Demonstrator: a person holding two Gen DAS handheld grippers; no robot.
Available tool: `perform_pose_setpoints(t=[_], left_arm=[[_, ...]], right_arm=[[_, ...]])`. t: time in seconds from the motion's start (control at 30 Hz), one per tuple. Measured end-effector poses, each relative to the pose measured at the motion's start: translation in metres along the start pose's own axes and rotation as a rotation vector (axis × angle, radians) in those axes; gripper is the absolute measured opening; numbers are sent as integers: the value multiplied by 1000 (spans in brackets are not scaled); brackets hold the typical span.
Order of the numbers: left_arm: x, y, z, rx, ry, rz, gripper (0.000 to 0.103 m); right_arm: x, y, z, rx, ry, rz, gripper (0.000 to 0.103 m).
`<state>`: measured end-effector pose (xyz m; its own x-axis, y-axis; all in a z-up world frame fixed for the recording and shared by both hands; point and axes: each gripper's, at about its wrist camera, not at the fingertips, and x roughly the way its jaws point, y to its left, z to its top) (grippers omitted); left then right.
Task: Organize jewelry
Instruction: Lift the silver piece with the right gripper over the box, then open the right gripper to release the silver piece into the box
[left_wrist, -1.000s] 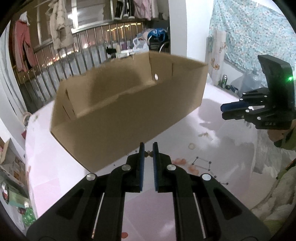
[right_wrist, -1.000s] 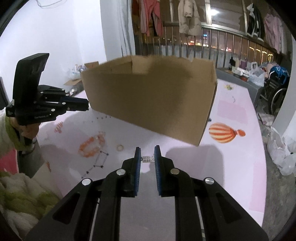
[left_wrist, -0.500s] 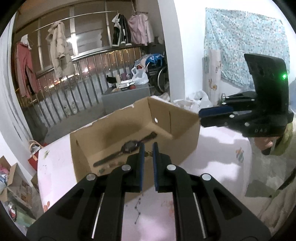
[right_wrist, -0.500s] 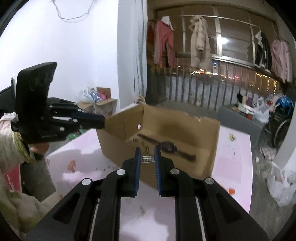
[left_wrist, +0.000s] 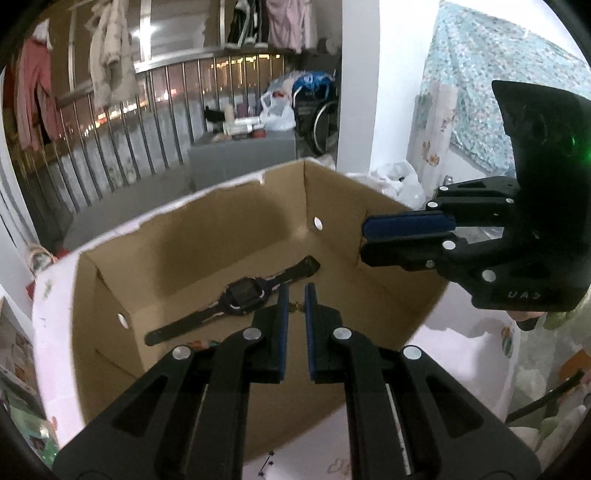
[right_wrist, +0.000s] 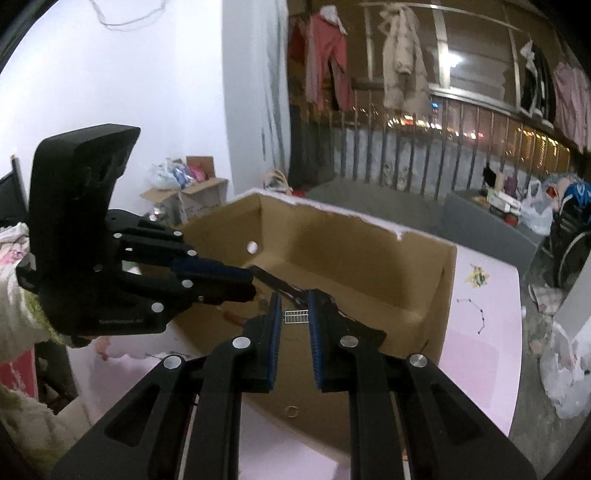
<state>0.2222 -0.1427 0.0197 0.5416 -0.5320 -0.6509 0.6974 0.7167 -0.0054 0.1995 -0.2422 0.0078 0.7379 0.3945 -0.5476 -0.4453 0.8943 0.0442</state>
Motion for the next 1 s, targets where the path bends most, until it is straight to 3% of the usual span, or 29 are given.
perform_pose_setpoints(t=[0.13,0.2,0.27,0.53,0.8,1.0], left_arm=[[10,4,-1,-24,20,-7,11],[11,6,-1,-31,19,-7,18],[9,6,-3,-40,14,-10,19],[-1,12,-5,-77,-14,-5,21],[-46,5,-19,-82,-90,9,21],[-88,-10,-48,-57,-111,18,21]], right_arm=[[7,-11,-3,21,17,-8,16],[7,-14,-4,29,20,-10,17],[5,-16,-5,38,14,-13,23],[-10,-20,-8,63,-20,-17,29],[-49,-10,-17,71,-87,-17,29],[-80,11,-37,62,-107,-17,29]])
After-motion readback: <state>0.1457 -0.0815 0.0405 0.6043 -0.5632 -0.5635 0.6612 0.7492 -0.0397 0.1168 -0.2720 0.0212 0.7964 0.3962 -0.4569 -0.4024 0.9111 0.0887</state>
